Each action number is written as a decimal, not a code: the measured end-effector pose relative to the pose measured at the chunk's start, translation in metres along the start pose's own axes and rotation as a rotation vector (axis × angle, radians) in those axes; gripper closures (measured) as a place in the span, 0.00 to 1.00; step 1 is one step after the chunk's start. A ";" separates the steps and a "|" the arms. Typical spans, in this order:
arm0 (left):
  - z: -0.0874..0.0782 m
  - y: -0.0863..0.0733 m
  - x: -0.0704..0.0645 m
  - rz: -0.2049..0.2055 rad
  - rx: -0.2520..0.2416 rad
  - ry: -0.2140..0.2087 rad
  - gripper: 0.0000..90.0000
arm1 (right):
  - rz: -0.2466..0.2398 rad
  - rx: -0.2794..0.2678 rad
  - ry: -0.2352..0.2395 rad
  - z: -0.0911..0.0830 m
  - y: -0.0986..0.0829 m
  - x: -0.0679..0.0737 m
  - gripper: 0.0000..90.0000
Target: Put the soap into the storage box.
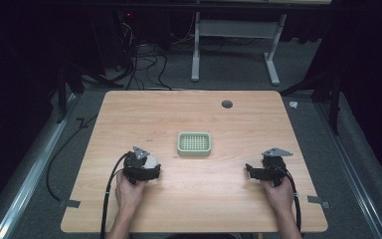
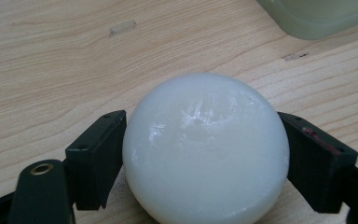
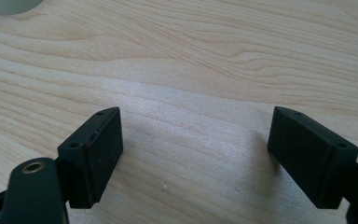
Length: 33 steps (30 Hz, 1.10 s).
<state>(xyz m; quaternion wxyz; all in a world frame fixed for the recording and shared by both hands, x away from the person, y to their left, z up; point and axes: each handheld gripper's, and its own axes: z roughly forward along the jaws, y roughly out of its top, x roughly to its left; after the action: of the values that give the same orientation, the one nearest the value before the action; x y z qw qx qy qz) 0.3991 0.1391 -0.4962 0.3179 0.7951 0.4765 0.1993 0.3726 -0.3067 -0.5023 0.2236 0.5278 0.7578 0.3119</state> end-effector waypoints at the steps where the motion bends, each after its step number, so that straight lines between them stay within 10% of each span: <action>1: 0.001 0.000 -0.001 0.003 0.000 -0.001 0.24 | 0.000 0.000 0.000 0.000 0.000 0.000 0.21; 33: -0.013 0.002 -0.003 0.035 -0.015 -0.025 0.27 | -0.001 0.001 -0.002 0.000 0.000 0.000 0.21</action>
<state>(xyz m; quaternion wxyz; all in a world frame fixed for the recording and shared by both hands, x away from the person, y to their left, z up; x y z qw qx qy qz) 0.3902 0.1397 -0.4856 0.3261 0.8034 0.4569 0.1984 0.3726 -0.3067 -0.5022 0.2242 0.5277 0.7580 0.3110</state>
